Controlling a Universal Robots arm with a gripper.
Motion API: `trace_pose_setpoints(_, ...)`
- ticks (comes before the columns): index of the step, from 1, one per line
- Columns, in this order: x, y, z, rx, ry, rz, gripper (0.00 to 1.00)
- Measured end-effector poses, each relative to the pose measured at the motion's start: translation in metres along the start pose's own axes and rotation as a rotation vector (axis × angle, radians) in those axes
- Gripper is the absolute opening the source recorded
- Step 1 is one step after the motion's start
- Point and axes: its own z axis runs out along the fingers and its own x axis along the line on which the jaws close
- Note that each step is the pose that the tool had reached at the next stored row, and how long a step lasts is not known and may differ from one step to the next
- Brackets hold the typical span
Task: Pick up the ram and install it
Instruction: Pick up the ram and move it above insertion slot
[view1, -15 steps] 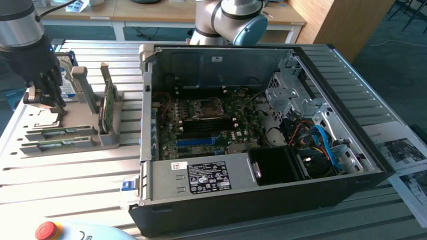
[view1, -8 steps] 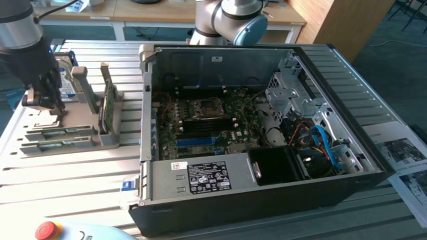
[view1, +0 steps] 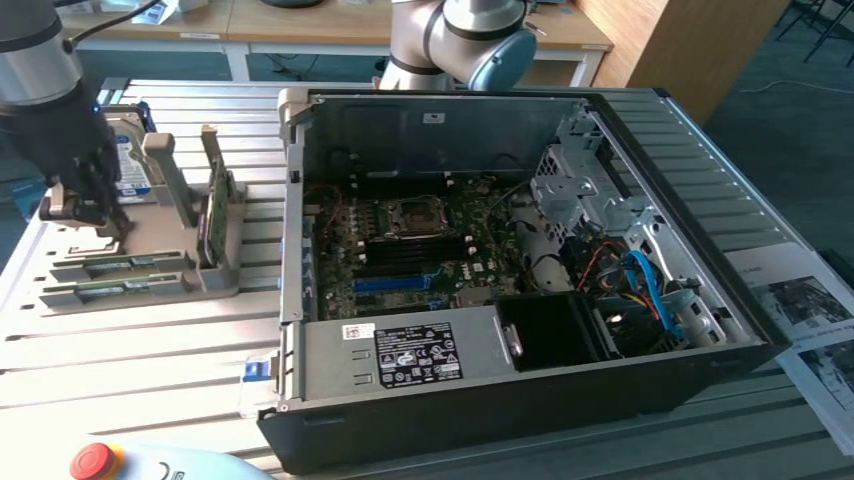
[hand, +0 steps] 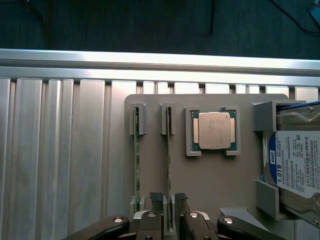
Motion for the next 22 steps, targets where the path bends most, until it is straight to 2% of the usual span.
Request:
trace_pose_setpoints(16,0.02,0.0006,-0.0004,0.0,0.0,0.0,0.24)
trace_pose_setpoints(22,0.024,0.0007,-0.0005,0.0,0.0,0.0,0.24)
